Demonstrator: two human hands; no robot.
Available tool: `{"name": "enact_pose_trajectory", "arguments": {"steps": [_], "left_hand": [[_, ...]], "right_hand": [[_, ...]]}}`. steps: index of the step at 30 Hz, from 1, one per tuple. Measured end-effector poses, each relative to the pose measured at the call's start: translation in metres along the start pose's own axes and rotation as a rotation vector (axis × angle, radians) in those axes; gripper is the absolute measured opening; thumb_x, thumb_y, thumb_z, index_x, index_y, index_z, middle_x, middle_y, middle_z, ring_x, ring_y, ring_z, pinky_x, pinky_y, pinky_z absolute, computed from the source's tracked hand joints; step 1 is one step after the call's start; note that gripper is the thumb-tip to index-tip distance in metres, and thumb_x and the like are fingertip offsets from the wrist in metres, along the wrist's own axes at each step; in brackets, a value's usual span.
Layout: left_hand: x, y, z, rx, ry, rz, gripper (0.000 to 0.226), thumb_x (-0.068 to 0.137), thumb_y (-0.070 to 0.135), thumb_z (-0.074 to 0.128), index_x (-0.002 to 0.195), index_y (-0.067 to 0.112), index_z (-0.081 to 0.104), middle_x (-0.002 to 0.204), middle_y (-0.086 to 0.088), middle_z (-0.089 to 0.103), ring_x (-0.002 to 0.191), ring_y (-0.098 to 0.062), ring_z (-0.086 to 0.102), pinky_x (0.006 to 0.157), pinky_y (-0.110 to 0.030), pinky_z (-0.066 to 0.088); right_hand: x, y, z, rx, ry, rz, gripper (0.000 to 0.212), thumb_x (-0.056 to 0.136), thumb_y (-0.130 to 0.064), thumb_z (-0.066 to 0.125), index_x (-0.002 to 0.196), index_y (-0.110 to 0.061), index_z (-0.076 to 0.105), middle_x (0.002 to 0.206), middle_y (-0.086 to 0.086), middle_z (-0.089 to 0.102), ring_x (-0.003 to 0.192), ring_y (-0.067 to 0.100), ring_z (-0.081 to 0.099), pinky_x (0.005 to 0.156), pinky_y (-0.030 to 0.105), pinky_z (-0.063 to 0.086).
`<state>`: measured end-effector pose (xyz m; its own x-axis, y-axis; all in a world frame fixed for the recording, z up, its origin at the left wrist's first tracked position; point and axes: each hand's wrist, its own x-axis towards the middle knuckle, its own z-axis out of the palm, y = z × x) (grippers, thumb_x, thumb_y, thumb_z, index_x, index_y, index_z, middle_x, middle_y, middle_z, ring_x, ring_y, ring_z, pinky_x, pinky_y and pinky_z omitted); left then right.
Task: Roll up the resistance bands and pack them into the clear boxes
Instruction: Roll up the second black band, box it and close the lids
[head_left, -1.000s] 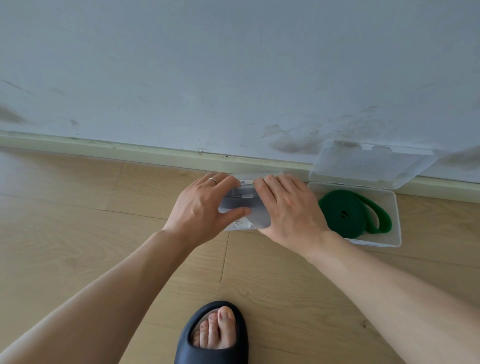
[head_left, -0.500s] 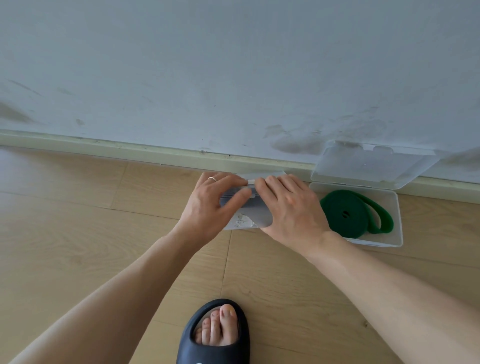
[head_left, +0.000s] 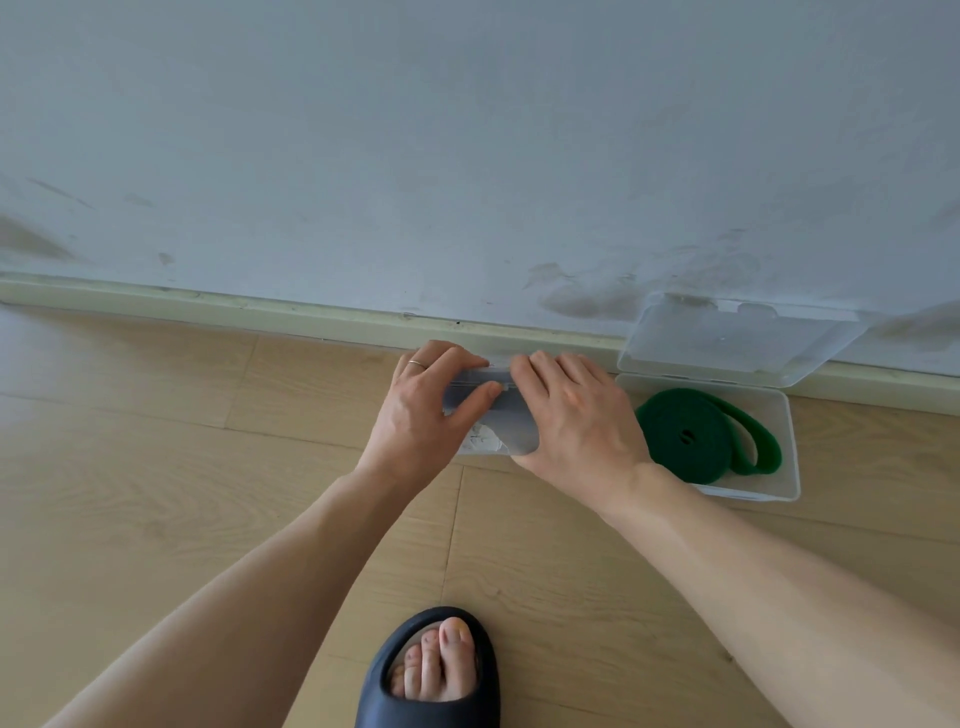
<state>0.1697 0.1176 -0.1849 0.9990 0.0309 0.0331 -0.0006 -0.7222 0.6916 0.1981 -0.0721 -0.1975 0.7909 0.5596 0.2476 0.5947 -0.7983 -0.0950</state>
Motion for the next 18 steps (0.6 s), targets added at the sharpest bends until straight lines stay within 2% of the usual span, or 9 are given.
{"name": "enact_pose_trajectory", "arguments": {"steps": [3, 5, 7, 9, 11, 13, 15, 17, 18], "left_hand": [[-0.007, -0.005, -0.008, 0.010, -0.045, 0.008, 0.043, 0.086, 0.039, 0.077, 0.125, 0.026, 0.064, 0.125, 0.014, 0.053, 0.115, -0.002, 0.052, 0.085, -0.006, 0.039], [-0.012, -0.010, -0.013, -0.029, -0.026, -0.077, 0.058, 0.081, 0.038, 0.082, 0.133, 0.029, 0.057, 0.131, 0.015, 0.049, 0.116, 0.008, 0.047, 0.088, -0.003, 0.037], [-0.016, -0.012, -0.018, -0.114, -0.013, -0.222, 0.069, 0.079, 0.041, 0.084, 0.139, 0.035, 0.049, 0.135, 0.016, 0.048, 0.121, 0.003, 0.049, 0.098, -0.014, 0.041], [-0.020, -0.011, -0.021, -0.239, -0.056, -0.369, 0.069, 0.081, 0.041, 0.084, 0.139, 0.039, 0.047, 0.132, 0.015, 0.055, 0.120, -0.003, 0.058, 0.097, -0.027, 0.050], [-0.022, -0.010, -0.024, -0.297, -0.106, -0.438, 0.063, 0.083, 0.041, 0.083, 0.136, 0.042, 0.049, 0.124, 0.015, 0.063, 0.115, -0.003, 0.063, 0.088, -0.026, 0.054], [-0.022, -0.011, -0.028, -0.287, -0.122, -0.418, 0.061, 0.082, 0.041, 0.084, 0.133, 0.044, 0.050, 0.122, 0.015, 0.067, 0.114, -0.003, 0.064, 0.083, -0.023, 0.052], [-0.020, -0.013, -0.031, -0.243, -0.138, -0.382, 0.063, 0.081, 0.040, 0.085, 0.133, 0.045, 0.049, 0.121, 0.014, 0.067, 0.114, -0.003, 0.065, 0.084, -0.024, 0.052], [-0.021, -0.013, -0.033, -0.203, -0.162, -0.355, 0.069, 0.081, 0.039, 0.085, 0.136, 0.047, 0.045, 0.118, 0.015, 0.066, 0.111, 0.000, 0.064, 0.082, -0.020, 0.053], [-0.022, -0.012, -0.033, -0.185, -0.176, -0.332, 0.073, 0.081, 0.039, 0.085, 0.139, 0.047, 0.042, 0.118, 0.015, 0.064, 0.108, 0.001, 0.064, 0.080, -0.018, 0.054]], "right_hand": [[-0.004, 0.000, 0.002, -0.011, -0.010, -0.001, 0.070, 0.071, -0.046, 0.082, 0.122, -0.010, 0.051, 0.101, 0.005, 0.056, 0.088, 0.028, 0.054, 0.083, 0.039, 0.048], [-0.005, 0.000, 0.001, -0.014, -0.021, 0.010, 0.070, 0.073, -0.048, 0.080, 0.123, -0.009, 0.051, 0.103, 0.007, 0.056, 0.090, 0.029, 0.054, 0.084, 0.040, 0.047], [-0.003, -0.001, 0.001, 0.009, -0.031, 0.024, 0.072, 0.073, -0.050, 0.080, 0.124, -0.007, 0.051, 0.105, 0.008, 0.056, 0.092, 0.029, 0.054, 0.086, 0.041, 0.048], [-0.001, -0.001, 0.000, 0.043, -0.070, 0.047, 0.082, 0.067, -0.053, 0.084, 0.126, -0.007, 0.050, 0.112, 0.008, 0.055, 0.099, 0.029, 0.055, 0.091, 0.040, 0.046], [-0.001, -0.001, -0.003, 0.094, -0.140, 0.053, 0.095, 0.061, -0.060, 0.086, 0.131, -0.009, 0.047, 0.123, 0.006, 0.053, 0.110, 0.029, 0.053, 0.100, 0.039, 0.042], [-0.004, 0.000, -0.010, 0.217, -0.182, 0.084, 0.092, 0.066, -0.065, 0.079, 0.137, -0.015, 0.048, 0.136, 0.003, 0.048, 0.123, 0.027, 0.047, 0.108, 0.038, 0.037], [-0.012, 0.002, -0.017, 0.389, -0.151, 0.204, 0.077, 0.078, -0.068, 0.066, 0.140, -0.023, 0.053, 0.145, 0.003, 0.043, 0.134, 0.025, 0.039, 0.112, 0.037, 0.033], [-0.020, -0.002, -0.024, 0.573, -0.091, 0.487, 0.062, 0.091, -0.064, 0.059, 0.140, -0.028, 0.053, 0.143, 0.000, 0.042, 0.138, 0.019, 0.036, 0.108, 0.030, 0.030], [-0.022, -0.005, -0.027, 0.681, -0.071, 0.658, 0.055, 0.094, -0.060, 0.060, 0.138, -0.029, 0.051, 0.135, -0.005, 0.044, 0.133, 0.016, 0.040, 0.102, 0.025, 0.033]]}}
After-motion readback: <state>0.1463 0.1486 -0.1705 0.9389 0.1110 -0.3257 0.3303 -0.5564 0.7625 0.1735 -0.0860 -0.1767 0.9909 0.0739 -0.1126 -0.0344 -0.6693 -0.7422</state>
